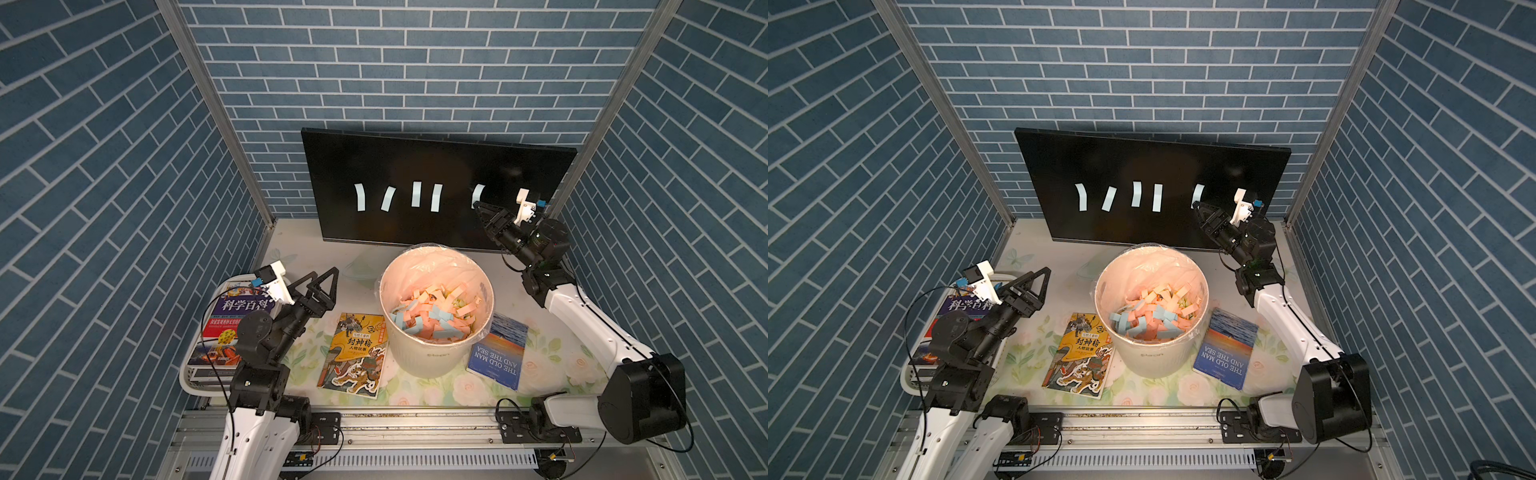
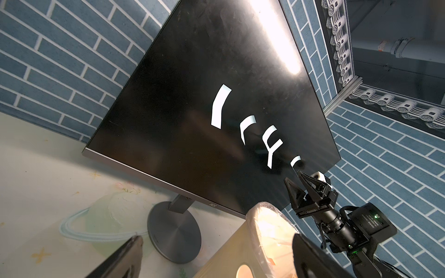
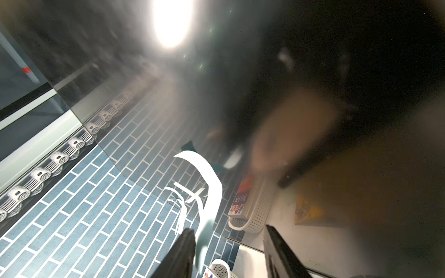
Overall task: Remove the sticky note from the monitor
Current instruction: Tear off the sticky note from the monitor.
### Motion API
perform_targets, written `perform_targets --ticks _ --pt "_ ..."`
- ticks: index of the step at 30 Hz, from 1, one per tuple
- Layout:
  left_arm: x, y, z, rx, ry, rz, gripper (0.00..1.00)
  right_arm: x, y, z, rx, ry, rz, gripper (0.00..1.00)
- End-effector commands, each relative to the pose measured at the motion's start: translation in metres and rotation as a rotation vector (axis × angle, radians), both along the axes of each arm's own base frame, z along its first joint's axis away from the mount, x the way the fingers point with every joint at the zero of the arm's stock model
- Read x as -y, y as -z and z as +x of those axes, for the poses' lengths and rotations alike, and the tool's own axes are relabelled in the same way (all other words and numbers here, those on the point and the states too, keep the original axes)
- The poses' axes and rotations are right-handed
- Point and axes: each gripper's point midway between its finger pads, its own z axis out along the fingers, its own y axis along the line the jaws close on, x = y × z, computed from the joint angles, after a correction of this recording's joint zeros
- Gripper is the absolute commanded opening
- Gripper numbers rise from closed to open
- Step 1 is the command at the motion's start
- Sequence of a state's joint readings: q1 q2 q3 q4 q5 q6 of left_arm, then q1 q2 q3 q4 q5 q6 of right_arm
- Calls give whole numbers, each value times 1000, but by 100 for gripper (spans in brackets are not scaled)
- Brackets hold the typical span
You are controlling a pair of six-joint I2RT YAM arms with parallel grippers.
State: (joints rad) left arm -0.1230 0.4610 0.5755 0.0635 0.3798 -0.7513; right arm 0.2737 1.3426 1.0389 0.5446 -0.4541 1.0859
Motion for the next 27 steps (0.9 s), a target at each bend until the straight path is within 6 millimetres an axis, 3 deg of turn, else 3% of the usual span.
perform_targets --ticks 1,27 --pt "2 1 -4 8 10 8 100 -1 -31 -4 83 -27 44 46" --pt "2 1 -6 6 12 6 100 -2 -41 -8 113 -42 62 7"
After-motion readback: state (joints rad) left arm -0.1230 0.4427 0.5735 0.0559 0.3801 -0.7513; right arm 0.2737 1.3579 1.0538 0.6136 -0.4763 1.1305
